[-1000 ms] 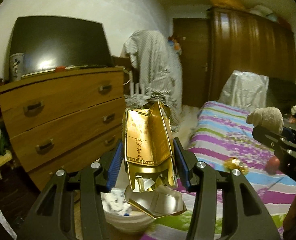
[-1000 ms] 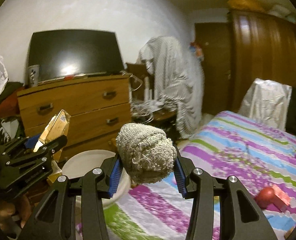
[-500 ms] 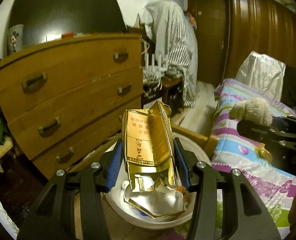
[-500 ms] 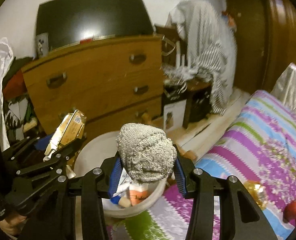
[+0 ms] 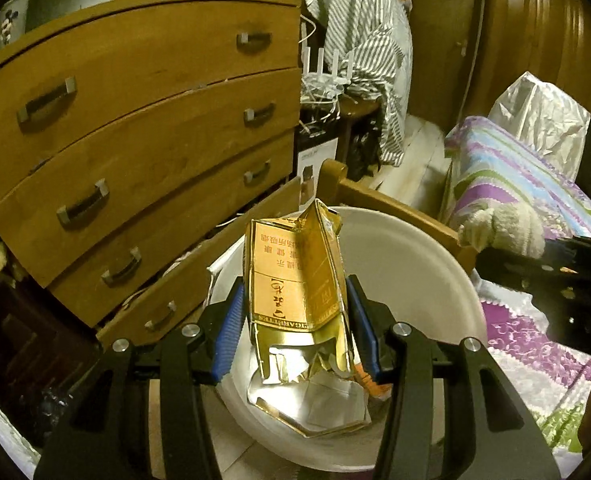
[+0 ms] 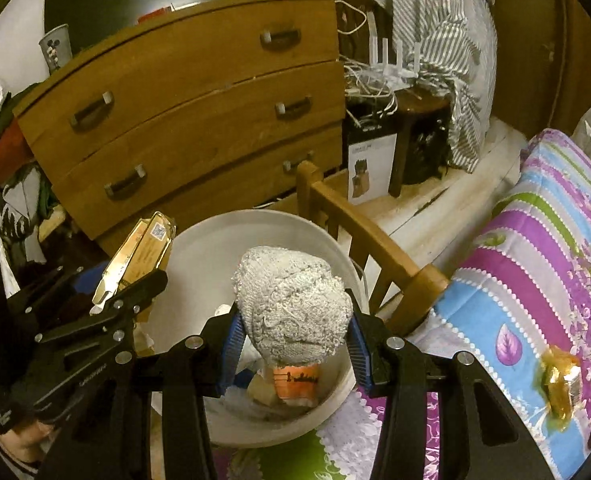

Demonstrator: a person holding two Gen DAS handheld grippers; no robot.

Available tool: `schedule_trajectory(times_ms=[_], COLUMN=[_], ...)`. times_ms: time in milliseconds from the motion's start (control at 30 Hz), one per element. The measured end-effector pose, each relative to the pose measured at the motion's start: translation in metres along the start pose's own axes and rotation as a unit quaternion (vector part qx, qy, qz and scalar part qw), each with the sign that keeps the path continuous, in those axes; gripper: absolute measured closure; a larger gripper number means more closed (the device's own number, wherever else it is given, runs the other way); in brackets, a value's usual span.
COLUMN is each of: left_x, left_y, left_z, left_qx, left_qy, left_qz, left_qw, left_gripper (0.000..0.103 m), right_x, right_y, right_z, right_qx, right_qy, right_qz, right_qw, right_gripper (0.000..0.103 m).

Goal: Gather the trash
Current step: 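Carry the gold box and yarn ball in both tools over the white bin, then open both tools to drop the gold box and yarn ball into the bin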

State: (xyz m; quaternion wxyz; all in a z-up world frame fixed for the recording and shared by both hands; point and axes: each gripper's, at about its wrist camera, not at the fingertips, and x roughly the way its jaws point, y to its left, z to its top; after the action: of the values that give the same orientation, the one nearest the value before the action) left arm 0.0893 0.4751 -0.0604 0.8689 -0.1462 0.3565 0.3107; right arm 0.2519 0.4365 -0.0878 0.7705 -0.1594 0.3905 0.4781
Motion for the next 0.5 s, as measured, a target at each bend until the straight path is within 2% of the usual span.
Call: schedule_trajectory(times_ms=[500], left_x=[-0.0004], left_y=[-0.0025], left_z=[0.0024], left_qx=[0.0], left_qy=[-0.002], left_qz=[0.012], left_qw=[0.9999], left_gripper=[0.056], right_x=[-0.0003], right_y=[-0.0025], right_z=[-0.0018], right_qx=[-0.001], right_qy=[0.012], right_qz=[0.002], right_qw=[1.0], right_gripper=[0.056])
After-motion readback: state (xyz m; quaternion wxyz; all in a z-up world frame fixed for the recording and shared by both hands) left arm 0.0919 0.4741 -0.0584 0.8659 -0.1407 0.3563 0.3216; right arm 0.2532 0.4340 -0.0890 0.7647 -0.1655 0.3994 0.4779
